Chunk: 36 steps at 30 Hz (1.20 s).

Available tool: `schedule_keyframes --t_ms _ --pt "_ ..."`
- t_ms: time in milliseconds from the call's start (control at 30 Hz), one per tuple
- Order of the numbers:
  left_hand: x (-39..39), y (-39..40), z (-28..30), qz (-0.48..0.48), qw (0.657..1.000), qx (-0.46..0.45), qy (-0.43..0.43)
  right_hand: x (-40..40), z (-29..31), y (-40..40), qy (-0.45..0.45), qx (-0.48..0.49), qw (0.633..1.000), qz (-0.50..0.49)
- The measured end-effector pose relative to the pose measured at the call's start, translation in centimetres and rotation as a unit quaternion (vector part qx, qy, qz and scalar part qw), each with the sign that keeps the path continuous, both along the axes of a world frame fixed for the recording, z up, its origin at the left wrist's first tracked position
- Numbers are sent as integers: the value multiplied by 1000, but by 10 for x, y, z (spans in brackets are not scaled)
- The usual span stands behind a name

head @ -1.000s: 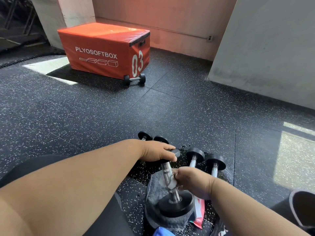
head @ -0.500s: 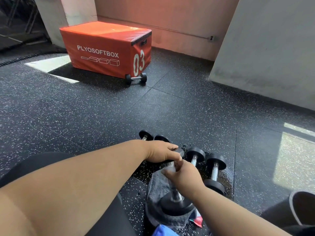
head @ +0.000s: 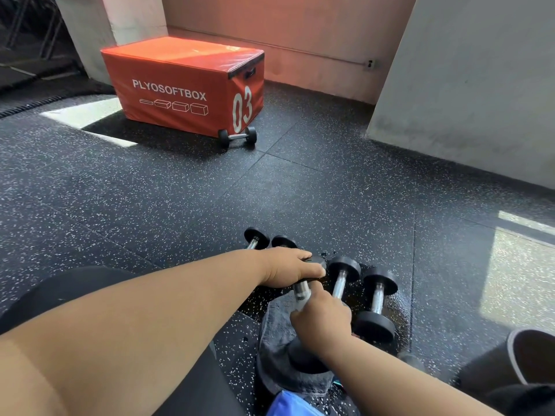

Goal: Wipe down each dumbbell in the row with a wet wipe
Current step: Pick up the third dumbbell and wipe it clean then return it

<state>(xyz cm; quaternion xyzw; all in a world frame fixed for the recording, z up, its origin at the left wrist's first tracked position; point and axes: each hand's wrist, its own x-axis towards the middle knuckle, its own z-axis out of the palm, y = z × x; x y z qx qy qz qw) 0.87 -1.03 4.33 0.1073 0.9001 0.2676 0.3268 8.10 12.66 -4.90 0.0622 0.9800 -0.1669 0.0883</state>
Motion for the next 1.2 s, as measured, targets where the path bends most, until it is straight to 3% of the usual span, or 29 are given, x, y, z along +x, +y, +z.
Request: schedule_keyframes --t_ms 200,333,467,533,633,700,833,1200 --pt "2 -7 -4 15 1000 4 -1 1 1 12 -64 67 994 57" --pt "3 -7 -1 3 1000 7 2 -6 5 29 -163 -198 965 60" --pt "6 -6 0 -13 1000 -4 11 -14 14 38 -170 -308 932 84" --pt "8 -6 3 -16 1000 -11 17 -15 11 38 -201 -409 889 47" --pt "12 -3 9 -25 999 -21 26 -14 7 32 -233 -576 783 -14" --pt "13 0 13 -29 999 -25 27 -16 12 27 -216 -622 753 -19" --pt "15 1 14 -27 999 -30 29 -22 20 25 -192 -627 755 -10" --pt "14 9 9 -28 999 -42 17 -22 -3 34 -332 -561 758 -11"
